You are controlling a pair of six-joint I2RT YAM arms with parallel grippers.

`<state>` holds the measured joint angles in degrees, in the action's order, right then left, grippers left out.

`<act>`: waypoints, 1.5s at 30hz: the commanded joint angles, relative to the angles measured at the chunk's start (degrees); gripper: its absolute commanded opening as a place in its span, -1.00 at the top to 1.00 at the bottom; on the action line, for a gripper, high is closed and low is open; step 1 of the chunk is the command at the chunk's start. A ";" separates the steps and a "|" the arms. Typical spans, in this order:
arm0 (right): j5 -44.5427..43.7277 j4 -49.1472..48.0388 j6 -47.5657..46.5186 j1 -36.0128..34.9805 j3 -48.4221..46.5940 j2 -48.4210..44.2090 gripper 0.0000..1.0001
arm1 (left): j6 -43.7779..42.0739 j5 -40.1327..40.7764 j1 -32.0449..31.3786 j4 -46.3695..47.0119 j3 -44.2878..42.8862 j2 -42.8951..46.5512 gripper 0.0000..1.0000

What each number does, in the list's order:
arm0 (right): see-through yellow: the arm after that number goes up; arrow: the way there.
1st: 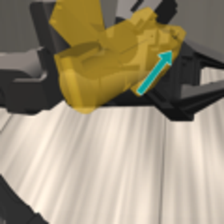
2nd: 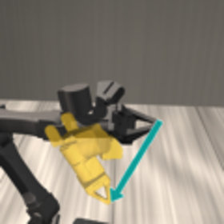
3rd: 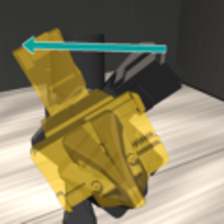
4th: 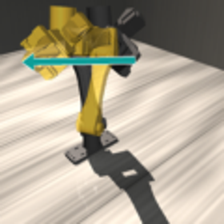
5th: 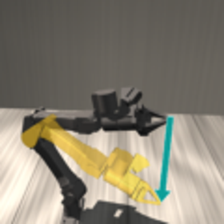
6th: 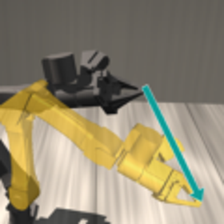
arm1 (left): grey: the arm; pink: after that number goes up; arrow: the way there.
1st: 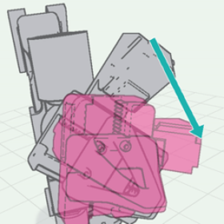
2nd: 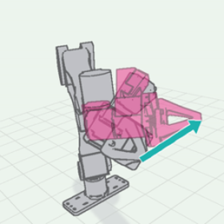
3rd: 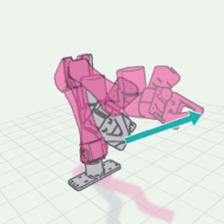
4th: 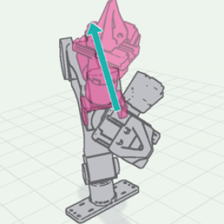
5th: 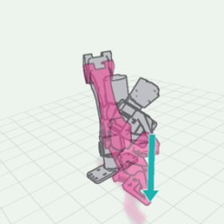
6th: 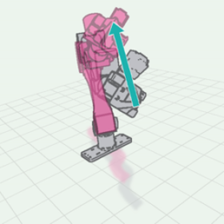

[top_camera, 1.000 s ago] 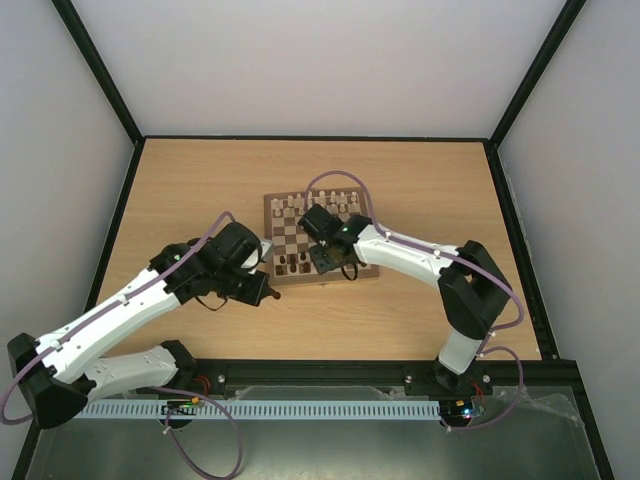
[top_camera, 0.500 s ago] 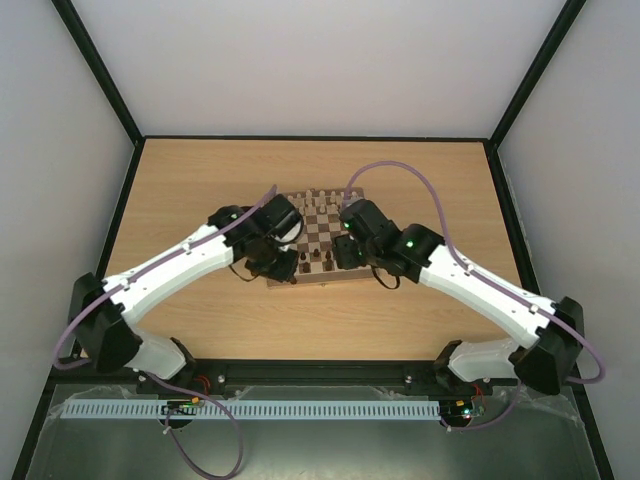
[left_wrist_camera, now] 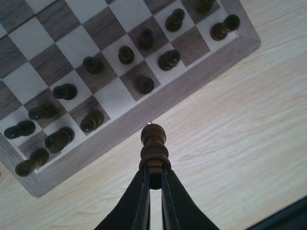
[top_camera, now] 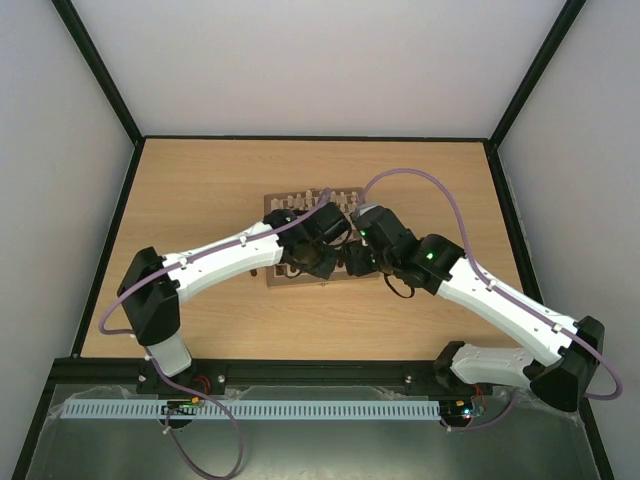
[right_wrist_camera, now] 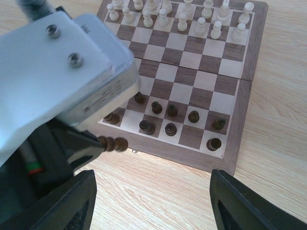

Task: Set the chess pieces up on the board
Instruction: Place the chess piece on the chessboard.

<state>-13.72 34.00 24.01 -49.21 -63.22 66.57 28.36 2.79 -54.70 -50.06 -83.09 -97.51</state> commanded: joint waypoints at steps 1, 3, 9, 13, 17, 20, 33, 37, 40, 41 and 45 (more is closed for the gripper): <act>0.86 2.15 -0.41 0.19 1.01 -1.28 -0.32 | 0.93 5.21 0.14 2.04 0.10 -1.69 0.95; 1.04 2.00 -0.50 0.24 1.17 -1.29 -0.32 | 0.70 6.44 0.04 2.16 0.11 -2.53 0.95; 1.21 1.63 -0.59 0.24 1.56 -1.02 -0.32 | -0.36 9.76 0.03 2.23 0.00 -4.61 0.95; 1.32 1.58 -0.63 0.26 1.67 -0.68 -0.32 | -0.68 9.62 0.03 3.21 0.87 -5.06 0.95; 1.50 1.54 -0.72 0.21 1.53 -0.42 -0.32 | -0.94 8.86 0.03 5.22 2.48 -5.38 0.95; 1.65 1.57 -0.85 0.21 1.67 -0.47 -0.32 | -1.15 8.82 0.03 7.28 4.26 -5.37 0.95; 1.69 1.40 -0.98 0.19 1.89 -0.81 -0.32 | -1.85 7.70 0.79 10.07 6.51 -6.79 0.95; 1.55 1.46 -1.07 0.25 1.91 -0.82 -0.32 | -2.27 7.67 1.12 9.99 6.07 -7.29 0.95; 1.64 1.40 -1.07 0.29 2.00 -0.91 -0.32 | -2.51 7.43 1.48 9.81 6.05 -7.43 0.95; 1.58 1.37 -1.07 0.26 1.99 -0.91 -0.32 | -2.58 7.22 1.59 9.72 6.07 -7.43 0.95; 1.78 1.27 -1.07 0.22 2.22 -1.03 -0.32 | -2.88 6.89 1.80 8.83 6.11 -7.52 0.95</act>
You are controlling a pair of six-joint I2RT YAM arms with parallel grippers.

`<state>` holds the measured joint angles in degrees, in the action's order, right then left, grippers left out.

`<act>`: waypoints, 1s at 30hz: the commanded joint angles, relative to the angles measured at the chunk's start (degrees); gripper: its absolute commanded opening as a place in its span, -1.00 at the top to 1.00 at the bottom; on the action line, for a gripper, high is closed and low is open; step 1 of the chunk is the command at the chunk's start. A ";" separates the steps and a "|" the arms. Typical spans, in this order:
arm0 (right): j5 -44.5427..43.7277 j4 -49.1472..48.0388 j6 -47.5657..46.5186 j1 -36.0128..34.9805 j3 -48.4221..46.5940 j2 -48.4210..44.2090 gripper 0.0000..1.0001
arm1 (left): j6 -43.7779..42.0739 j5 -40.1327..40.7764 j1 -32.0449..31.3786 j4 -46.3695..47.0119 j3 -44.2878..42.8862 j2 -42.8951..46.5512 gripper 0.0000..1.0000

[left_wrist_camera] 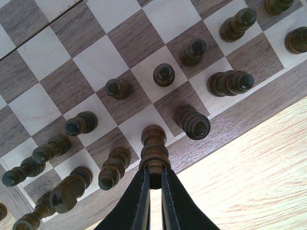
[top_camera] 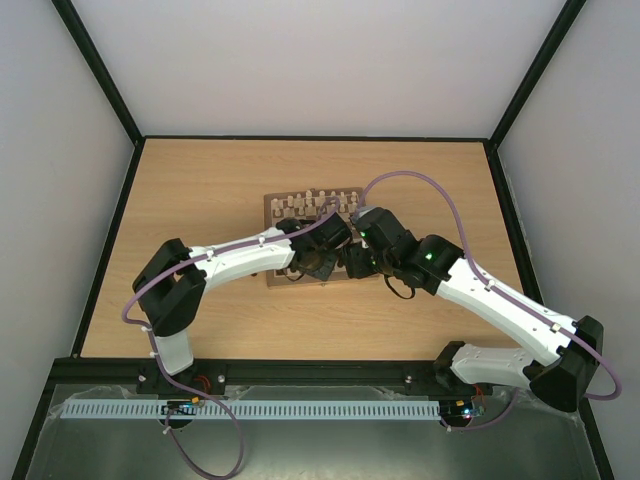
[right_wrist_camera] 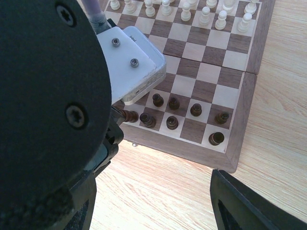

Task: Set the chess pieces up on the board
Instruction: Place the chess piece on the chessboard.

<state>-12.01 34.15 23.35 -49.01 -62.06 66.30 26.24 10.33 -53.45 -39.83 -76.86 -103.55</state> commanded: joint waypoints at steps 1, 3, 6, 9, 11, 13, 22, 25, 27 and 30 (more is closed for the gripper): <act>0.16 1.01 -0.48 0.00 1.07 -0.82 -0.32 | -0.75 -0.66 0.69 -1.57 -0.21 -1.48 0.94; 0.11 1.05 -0.50 0.00 0.97 -0.75 -0.32 | -0.86 -0.75 0.69 -2.01 -0.17 -1.33 0.90; 0.24 0.99 -0.48 0.04 1.03 -0.82 -0.32 | -0.88 -0.67 0.68 -2.41 -0.18 -1.03 0.81; 0.44 0.92 -0.54 0.06 1.05 -0.76 -0.32 | -0.84 -0.65 0.80 -2.52 -0.21 -0.79 0.75; 0.55 0.88 -0.59 0.05 1.07 -0.78 -0.32 | -0.85 -0.57 0.88 -2.57 -0.25 -0.78 0.73; 0.44 0.89 -0.51 0.04 1.16 -0.85 -0.32 | -0.81 -0.57 0.86 -2.62 -0.30 -0.70 0.70; 0.59 0.83 -0.58 0.05 1.13 -0.82 -0.32 | -0.89 -0.49 0.89 -2.96 -1.16 -0.44 0.54; 0.60 0.85 -0.58 0.00 1.14 -0.84 -0.32 | -0.78 -0.23 0.89 -3.01 -1.49 -0.13 0.50; 0.57 0.79 -0.59 0.00 1.21 -0.82 -0.32 | -0.80 -0.14 0.89 -3.21 -1.83 0.07 0.46; 0.69 0.83 -0.59 -0.01 1.27 -0.91 -0.32 | -0.79 -0.05 0.91 -3.44 -2.58 0.35 0.43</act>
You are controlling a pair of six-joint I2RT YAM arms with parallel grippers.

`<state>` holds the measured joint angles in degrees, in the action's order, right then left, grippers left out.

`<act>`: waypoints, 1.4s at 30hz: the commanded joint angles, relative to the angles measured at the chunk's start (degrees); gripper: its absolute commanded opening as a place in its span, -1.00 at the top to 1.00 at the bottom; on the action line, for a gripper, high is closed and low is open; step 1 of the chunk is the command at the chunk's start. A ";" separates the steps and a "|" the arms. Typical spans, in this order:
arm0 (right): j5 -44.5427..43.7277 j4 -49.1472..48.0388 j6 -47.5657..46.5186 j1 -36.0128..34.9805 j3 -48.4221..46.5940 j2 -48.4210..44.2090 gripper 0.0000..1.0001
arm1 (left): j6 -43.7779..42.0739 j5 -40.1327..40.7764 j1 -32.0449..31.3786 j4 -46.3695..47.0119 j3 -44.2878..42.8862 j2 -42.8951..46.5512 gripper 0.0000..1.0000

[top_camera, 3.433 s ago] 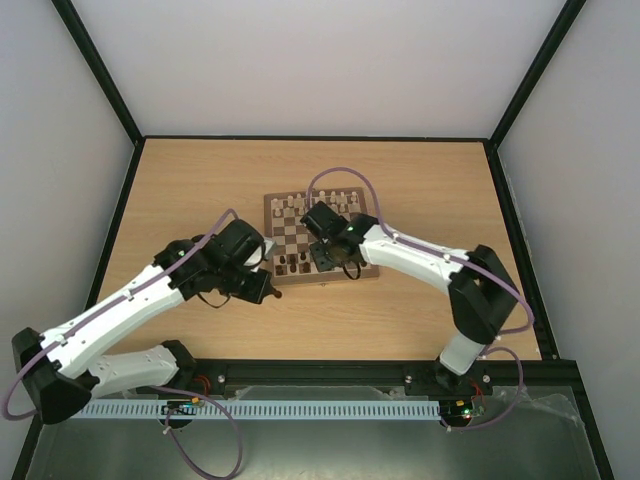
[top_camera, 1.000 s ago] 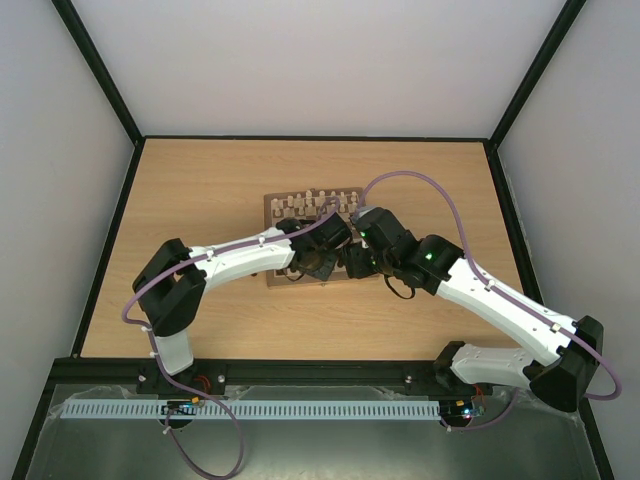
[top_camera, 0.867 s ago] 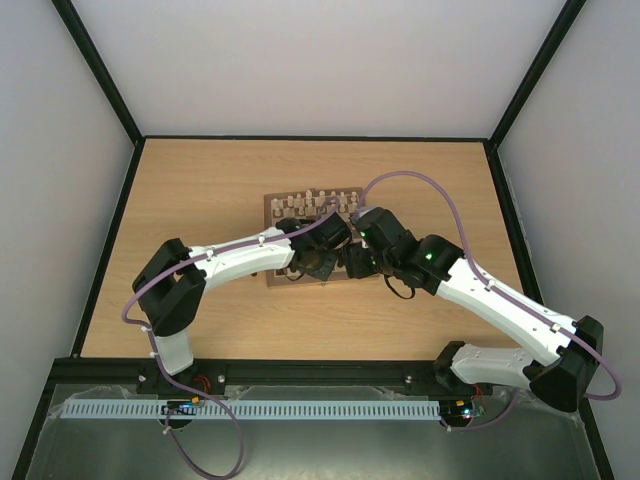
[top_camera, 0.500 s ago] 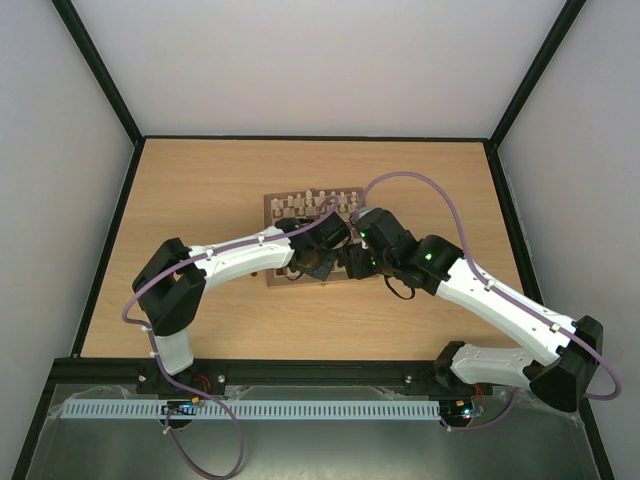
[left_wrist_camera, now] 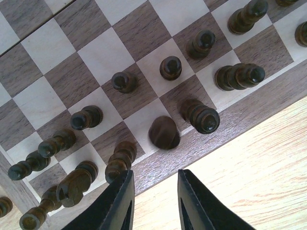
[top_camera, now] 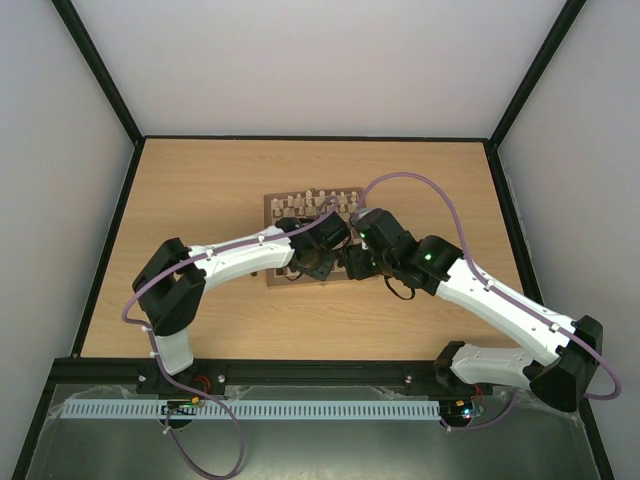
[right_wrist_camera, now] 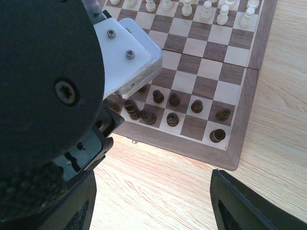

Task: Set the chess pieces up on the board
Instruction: Place the chess piece on the chessboard, then move the chess piece to the chessboard.

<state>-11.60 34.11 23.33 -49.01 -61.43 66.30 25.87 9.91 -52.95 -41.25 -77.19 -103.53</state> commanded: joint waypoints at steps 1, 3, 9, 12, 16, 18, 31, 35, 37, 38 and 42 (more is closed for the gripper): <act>0.16 0.73 -0.57 0.05 0.69 -0.91 -0.33 | -0.42 0.37 0.44 -2.11 -2.53 0.42 0.41; 0.41 0.80 -0.57 0.10 0.56 -0.91 -0.32 | -0.43 0.45 0.41 -2.36 -3.10 0.51 0.38; 0.04 0.85 -0.48 0.00 0.78 -1.00 -0.32 | -0.47 0.81 0.46 -3.48 -4.80 1.19 0.35; -0.07 0.86 -0.47 0.11 0.82 -1.00 -0.32 | -0.28 1.26 0.41 -4.40 -5.45 2.39 0.33; -0.58 0.98 -0.33 0.08 0.80 -1.20 -0.32 | 0.58 2.53 0.51 -5.38 -5.27 5.89 0.31; -0.83 1.03 -0.31 0.00 0.78 -1.11 -0.32 | 1.30 2.94 0.76 -5.08 -3.82 8.63 0.30; 5.83 -0.40 -0.45 -0.02 -2.66 7.83 -0.05 | 6.60 10.81 2.12 5.44 16.33 42.17 -0.70; 6.00 0.12 -0.39 -0.11 -6.34 13.76 -0.03 | 6.88 11.11 2.12 7.31 20.46 48.98 -0.99; 5.52 1.00 -0.52 -0.16 -8.83 17.15 -0.04 | 7.23 11.27 2.08 8.29 22.54 51.47 -0.99; 5.29 1.47 -0.61 -0.15 -10.13 18.92 -0.04 | 7.32 11.15 2.21 9.07 23.53 52.63 -0.99; 3.92 3.08 -0.68 -0.27 -14.35 25.66 0.00 | 7.12 10.75 2.23 9.69 25.25 54.69 -0.99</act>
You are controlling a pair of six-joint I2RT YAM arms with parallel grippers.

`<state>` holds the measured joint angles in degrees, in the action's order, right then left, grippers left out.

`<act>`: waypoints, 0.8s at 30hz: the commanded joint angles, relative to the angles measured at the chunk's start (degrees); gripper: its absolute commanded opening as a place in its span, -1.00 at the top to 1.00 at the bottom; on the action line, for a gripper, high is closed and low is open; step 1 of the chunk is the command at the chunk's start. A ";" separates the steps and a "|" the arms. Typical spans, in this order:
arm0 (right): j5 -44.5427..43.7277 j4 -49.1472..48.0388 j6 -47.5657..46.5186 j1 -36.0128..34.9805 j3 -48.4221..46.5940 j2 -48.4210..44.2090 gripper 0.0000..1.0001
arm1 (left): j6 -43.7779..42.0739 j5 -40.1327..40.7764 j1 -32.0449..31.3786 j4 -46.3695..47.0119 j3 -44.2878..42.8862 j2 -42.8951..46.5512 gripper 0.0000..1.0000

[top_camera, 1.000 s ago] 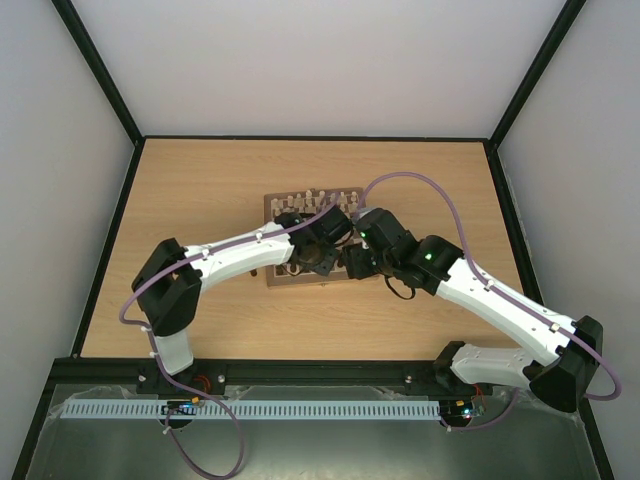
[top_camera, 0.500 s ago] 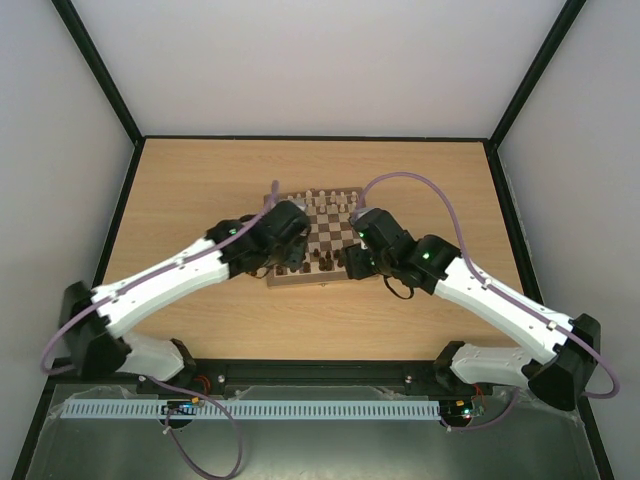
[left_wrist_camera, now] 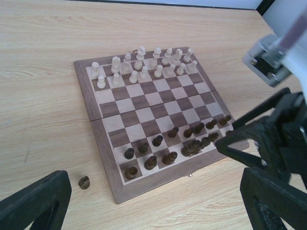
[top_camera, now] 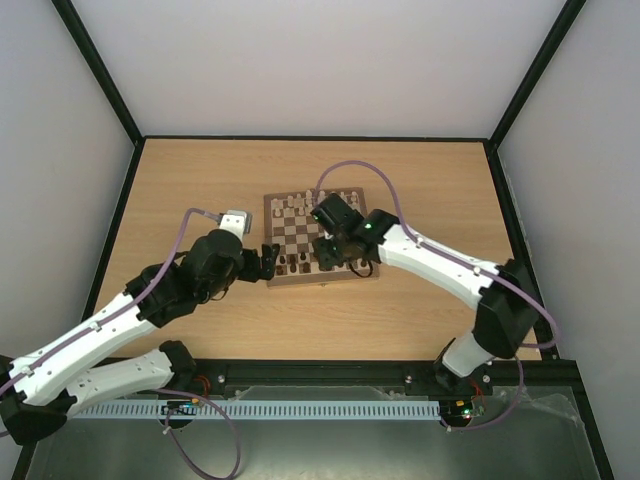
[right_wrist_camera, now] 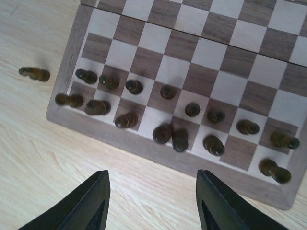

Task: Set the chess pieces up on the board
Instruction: Move the chess piece to the chessboard.

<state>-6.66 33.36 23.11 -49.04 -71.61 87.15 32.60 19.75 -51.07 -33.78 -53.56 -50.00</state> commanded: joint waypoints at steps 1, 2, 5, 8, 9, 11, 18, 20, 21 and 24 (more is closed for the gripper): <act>-1.55 4.09 -0.37 -0.32 -4.95 6.45 0.02 | 0.17 0.83 0.29 2.19 1.85 1.45 -0.99; -2.14 4.44 -0.21 -0.39 -5.61 7.68 0.05 | 0.09 0.71 0.31 2.38 2.14 1.78 -0.99; -3.54 5.33 0.12 -0.45 -7.00 10.56 0.09 | 0.10 0.26 0.33 2.90 2.96 3.21 -0.99; -4.35 5.57 0.52 -0.66 -7.79 12.39 0.16 | 0.05 0.27 0.34 3.09 3.77 4.53 -0.99; -4.44 5.59 0.59 -0.70 -8.17 12.95 0.19 | -0.03 0.41 0.35 3.18 4.08 5.03 -0.99; -4.50 5.76 0.61 -0.91 -8.82 14.00 0.21 | -0.20 0.55 0.39 3.20 4.40 5.42 -0.99; -4.80 5.97 0.42 -1.21 -10.77 16.59 0.41 | -0.53 0.82 0.41 3.79 5.17 5.42 -0.99; -5.16 6.07 0.40 -1.17 -11.24 17.42 0.48 | -0.60 0.41 0.43 4.09 5.50 5.31 -0.99; -5.47 6.18 0.35 -1.20 -11.33 17.75 0.52 | -0.61 0.20 0.42 4.22 5.61 5.27 -0.99; -6.40 6.47 0.44 -1.17 -11.35 18.22 0.54 | -0.79 -0.17 0.38 4.55 5.83 5.01 -0.99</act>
<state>-11.18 36.18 23.44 -49.91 -81.65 104.14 32.36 19.53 -51.07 -30.81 -48.47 -44.91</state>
